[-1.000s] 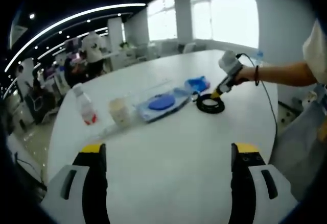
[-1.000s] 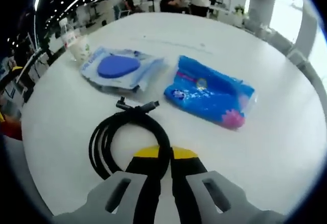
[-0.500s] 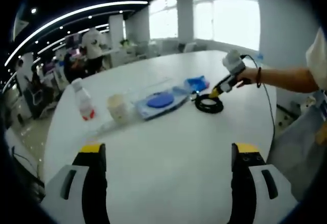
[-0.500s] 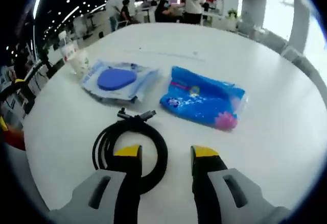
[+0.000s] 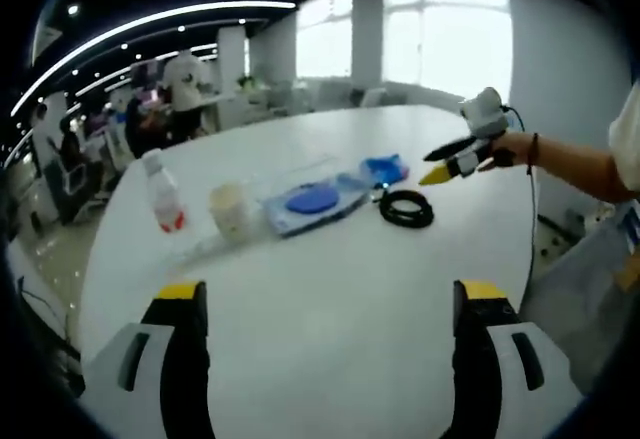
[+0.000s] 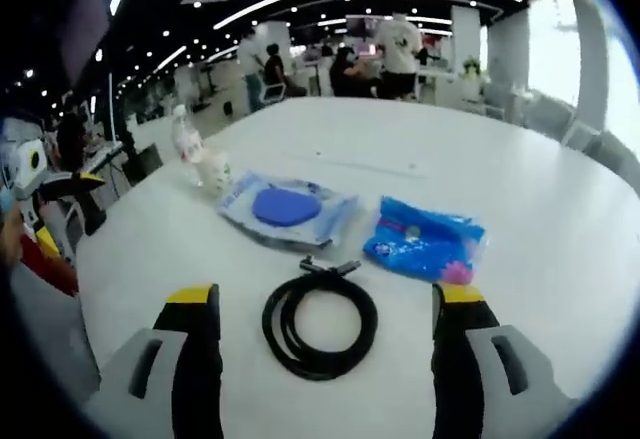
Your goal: Arrange the tabletop items into an orderly group along one side of the table until the central work area is clear of visible clutter.
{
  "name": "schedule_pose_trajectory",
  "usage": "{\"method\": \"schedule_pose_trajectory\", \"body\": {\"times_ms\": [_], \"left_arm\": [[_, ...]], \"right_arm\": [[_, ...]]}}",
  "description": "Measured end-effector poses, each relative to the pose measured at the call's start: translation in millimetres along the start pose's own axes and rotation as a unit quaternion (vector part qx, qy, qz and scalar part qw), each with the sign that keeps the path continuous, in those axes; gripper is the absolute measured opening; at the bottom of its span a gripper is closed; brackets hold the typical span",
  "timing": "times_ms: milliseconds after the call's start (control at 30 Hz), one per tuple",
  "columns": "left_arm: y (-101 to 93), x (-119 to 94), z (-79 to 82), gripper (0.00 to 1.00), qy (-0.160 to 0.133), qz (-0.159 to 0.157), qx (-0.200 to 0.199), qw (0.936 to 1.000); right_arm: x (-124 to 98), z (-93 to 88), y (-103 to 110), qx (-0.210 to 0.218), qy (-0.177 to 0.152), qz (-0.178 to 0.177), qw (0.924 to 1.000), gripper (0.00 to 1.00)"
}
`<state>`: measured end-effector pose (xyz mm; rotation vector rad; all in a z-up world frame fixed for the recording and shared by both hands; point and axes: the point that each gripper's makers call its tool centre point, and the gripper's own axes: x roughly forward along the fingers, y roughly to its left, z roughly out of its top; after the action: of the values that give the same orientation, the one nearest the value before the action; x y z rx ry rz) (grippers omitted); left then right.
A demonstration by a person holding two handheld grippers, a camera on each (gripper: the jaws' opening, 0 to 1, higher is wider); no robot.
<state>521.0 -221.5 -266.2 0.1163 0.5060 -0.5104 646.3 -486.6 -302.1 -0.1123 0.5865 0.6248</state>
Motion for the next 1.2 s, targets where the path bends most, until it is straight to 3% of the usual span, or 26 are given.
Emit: {"method": "schedule_pose_trajectory", "body": {"times_ms": [133, 233, 500, 867, 1200], "left_arm": [[0.9, -2, 2.9, 0.99, -0.005, -0.002, -0.002, 1.0], [3.3, -6, 6.1, 0.99, -0.006, 0.002, 0.01, 0.9999], [-2.7, -16, 18.7, 0.99, -0.03, -0.01, -0.007, 0.9995], [-17.2, -26, 7.2, 0.99, -0.026, -0.011, 0.001, 0.9996], [-15.8, -40, -1.0, 0.99, -0.022, 0.016, 0.013, 0.9996]], "right_arm": [[-15, 6.3, 16, 0.004, -0.011, 0.007, 0.9999, 0.99], [-26, 6.5, 27, 0.007, -0.011, 0.012, 0.9998, 1.0], [-53, 3.6, 55, 0.01, -0.015, 0.028, 0.9994, 1.0], [-90, -4.0, 90, -0.008, -0.039, 0.025, 0.9989, 1.0], [-105, -22.3, 127, -0.009, -0.048, 0.045, 0.9978, 1.0]]}}
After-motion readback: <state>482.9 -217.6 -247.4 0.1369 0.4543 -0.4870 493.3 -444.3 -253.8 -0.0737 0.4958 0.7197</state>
